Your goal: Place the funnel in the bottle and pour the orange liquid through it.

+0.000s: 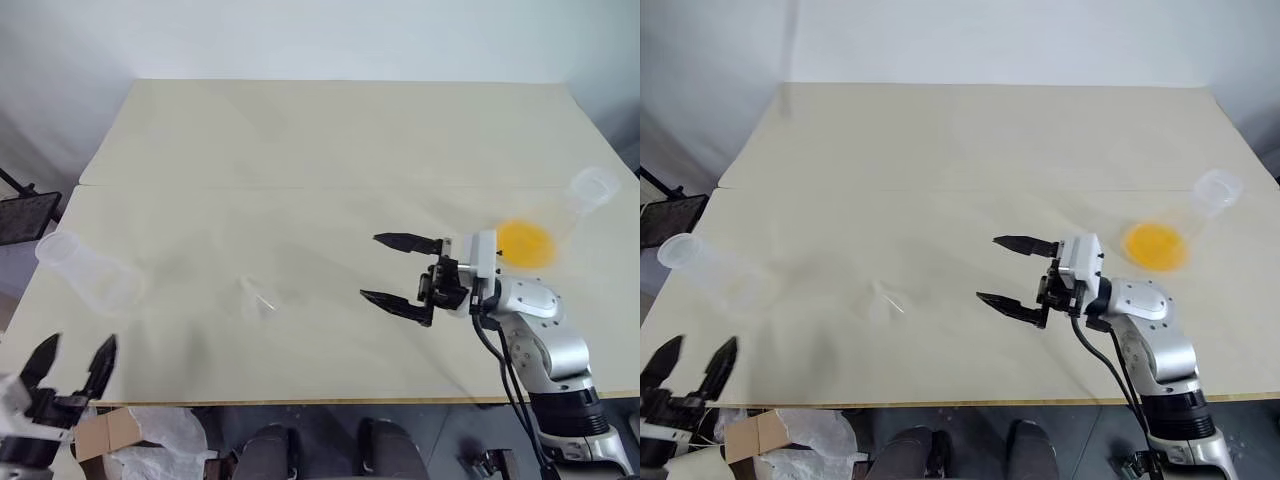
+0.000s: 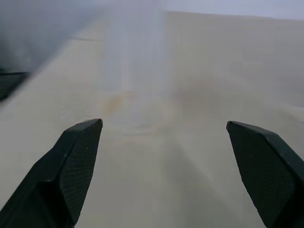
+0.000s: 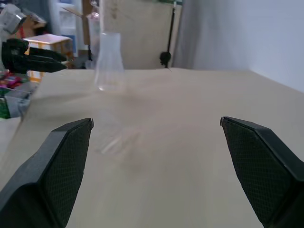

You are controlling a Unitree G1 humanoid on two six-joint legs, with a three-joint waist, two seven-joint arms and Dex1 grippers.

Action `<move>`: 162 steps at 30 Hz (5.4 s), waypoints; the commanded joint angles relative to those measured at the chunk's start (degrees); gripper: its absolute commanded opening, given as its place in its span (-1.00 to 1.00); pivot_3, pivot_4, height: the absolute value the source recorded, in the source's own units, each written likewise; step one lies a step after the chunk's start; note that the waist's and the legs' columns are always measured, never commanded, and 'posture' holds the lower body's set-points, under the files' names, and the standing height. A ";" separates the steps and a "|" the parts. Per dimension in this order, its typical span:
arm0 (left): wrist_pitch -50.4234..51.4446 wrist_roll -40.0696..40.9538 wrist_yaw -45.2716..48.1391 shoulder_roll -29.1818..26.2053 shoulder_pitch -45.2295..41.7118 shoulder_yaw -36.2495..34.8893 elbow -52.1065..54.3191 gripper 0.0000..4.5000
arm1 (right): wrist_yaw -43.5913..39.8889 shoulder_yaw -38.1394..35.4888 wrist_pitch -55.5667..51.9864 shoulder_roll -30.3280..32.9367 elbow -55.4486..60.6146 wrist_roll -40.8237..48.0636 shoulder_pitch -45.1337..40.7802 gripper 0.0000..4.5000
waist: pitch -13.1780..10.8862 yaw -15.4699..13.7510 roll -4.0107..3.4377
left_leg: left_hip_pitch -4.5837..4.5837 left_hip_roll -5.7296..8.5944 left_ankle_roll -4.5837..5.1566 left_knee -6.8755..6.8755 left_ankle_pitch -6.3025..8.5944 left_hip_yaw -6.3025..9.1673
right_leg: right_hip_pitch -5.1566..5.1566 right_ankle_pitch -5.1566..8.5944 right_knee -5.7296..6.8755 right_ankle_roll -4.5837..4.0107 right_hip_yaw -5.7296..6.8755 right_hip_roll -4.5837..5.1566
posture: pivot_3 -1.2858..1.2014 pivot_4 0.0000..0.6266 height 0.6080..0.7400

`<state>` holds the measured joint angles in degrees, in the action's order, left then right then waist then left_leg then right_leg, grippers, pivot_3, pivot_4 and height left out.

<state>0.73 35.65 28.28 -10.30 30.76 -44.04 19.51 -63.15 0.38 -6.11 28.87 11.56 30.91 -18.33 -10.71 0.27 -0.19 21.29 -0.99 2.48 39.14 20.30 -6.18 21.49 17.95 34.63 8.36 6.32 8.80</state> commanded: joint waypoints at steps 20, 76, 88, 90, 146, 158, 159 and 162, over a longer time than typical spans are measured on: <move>10.62 3.92 -10.13 -18.84 -19.17 0.97 -4.03 0.98 | 1.75 -1.08 -1.64 0.71 1.49 1.31 0.31 1.00 | 0.08 0.09 0.13 | -0.01 0.06 0.01 0.00 0.03 -0.01 | 0.02 0.02 0.28 -0.05 0.44 -0.02 | 0.03 -0.52 1.00; -7.74 -19.07 34.37 3.08 -87.32 53.15 -60.67 0.10 | 28.20 -25.73 2.84 -4.02 30.70 -5.30 43.27 1.00 | 0.12 -1.76 0.23 | 0.03 0.22 -0.02 0.08 -0.18 -0.57 | 0.09 0.00 -0.02 0.01 0.24 -0.41 | 0.03 -0.52 1.00; -8.85 -22.16 36.87 5.68 -88.49 53.06 -61.75 0.99 | 29.45 -21.28 3.54 -4.31 27.96 -7.16 38.88 1.00 | 0.11 -1.75 0.23 | 0.03 0.22 0.01 0.08 -0.18 -0.53 | 0.10 -0.01 0.01 0.02 0.26 -0.38 | 0.03 -0.52 1.00; -8.68 -21.46 38.12 5.15 -88.01 52.67 -60.41 0.99 | 29.44 -20.78 3.66 -4.30 27.44 -7.24 38.29 1.00 | 0.11 -1.78 0.23 | 0.04 0.23 0.03 0.09 -0.19 -0.53 | 0.10 -0.01 0.02 0.02 0.27 -0.34 | 0.03 -0.52 1.00; 14.35 -7.30 19.81 -23.00 -17.44 19.31 -3.85 0.99 | 2.21 -2.47 -0.34 7.85 11.46 -0.93 10.52 1.00 | 0.14 -0.20 0.31 | -0.01 0.07 -0.03 0.14 -0.05 0.10 | -0.05 0.02 0.37 -0.05 0.56 0.00 | 0.03 -0.52 1.00; 8.75 -11.93 19.09 -21.88 -28.39 26.81 -16.11 0.72 | 7.09 -4.45 -0.48 7.61 14.94 -1.38 14.89 1.00 | 0.18 -0.05 0.31 | -0.02 0.01 -0.04 0.14 -0.05 -0.03 | 0.02 0.01 0.40 -0.04 0.55 -0.13 | 0.03 -0.52 1.00; 8.48 -11.77 19.33 -21.97 -28.08 26.63 -16.18 0.57 | 7.31 -4.39 -0.43 7.54 15.00 -1.48 14.92 1.00 | 0.18 -0.09 0.31 | -0.02 0.00 -0.04 0.14 -0.05 -0.04 | 0.02 0.01 0.39 -0.04 0.55 -0.14 | 0.03 -0.52 1.00; 7.80 -10.79 20.40 -22.16 -26.97 25.73 -15.93 0.18 | 7.69 -4.14 -0.27 7.40 15.00 -1.71 15.03 1.00 | 0.18 -0.16 0.31 | -0.02 -0.01 -0.04 0.14 -0.05 -0.04 | 0.02 0.02 0.39 -0.04 0.54 -0.13 | 0.03 -0.52 1.00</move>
<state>9.60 23.80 47.86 -31.75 3.24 -16.94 3.43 -55.88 -2.82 -7.46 36.53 24.45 28.88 -3.36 -10.53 0.11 0.12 21.27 -0.99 2.45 39.28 20.25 -6.21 21.51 17.97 35.03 8.32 6.85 8.67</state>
